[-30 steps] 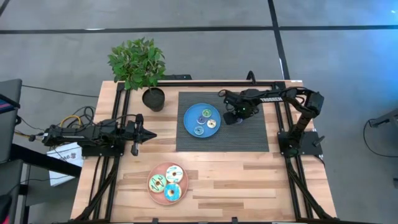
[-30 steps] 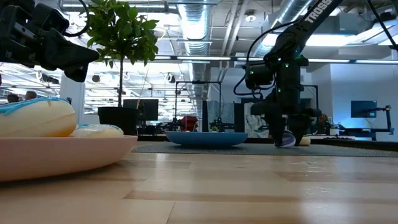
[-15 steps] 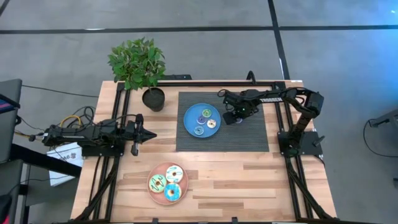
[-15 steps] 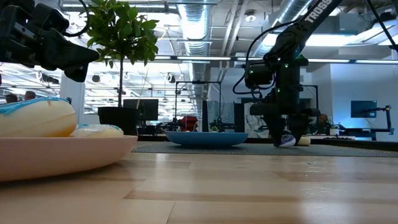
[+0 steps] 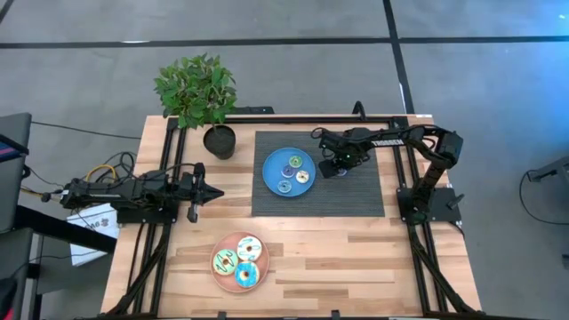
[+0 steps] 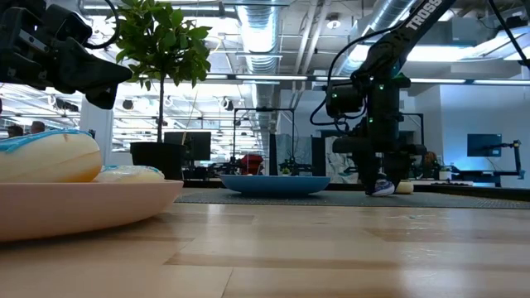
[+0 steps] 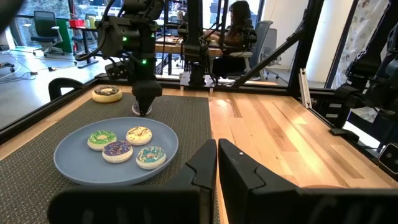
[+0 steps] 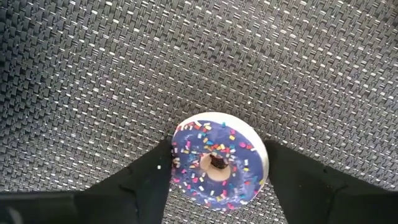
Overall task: Pick & Place donuts
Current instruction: Put the small violet donut on the blue plate
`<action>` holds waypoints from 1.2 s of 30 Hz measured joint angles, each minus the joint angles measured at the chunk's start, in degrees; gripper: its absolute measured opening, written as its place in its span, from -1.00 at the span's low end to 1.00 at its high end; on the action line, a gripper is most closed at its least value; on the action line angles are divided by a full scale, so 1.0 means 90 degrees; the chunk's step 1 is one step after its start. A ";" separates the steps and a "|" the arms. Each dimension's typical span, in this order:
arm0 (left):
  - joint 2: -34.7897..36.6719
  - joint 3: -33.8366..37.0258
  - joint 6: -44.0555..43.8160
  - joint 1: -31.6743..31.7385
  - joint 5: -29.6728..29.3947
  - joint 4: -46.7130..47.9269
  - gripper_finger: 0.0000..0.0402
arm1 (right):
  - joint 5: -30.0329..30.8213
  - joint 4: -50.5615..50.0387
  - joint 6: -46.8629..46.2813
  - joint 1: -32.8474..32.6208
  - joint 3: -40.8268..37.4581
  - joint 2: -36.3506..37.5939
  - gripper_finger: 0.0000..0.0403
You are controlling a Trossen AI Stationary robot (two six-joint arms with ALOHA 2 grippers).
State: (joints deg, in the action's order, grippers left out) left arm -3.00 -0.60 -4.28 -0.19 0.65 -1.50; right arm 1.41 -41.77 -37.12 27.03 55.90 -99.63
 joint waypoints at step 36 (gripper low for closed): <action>0.0001 0.0000 0.0000 0.0002 -0.0001 -0.0001 -0.96 | -0.0831 0.1533 0.0461 -0.0844 0.2265 -0.0089 -0.30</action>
State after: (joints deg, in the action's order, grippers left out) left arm -2.99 -0.60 -4.28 -0.16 0.64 -1.51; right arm -6.07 -27.98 -32.98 19.43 76.28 -100.44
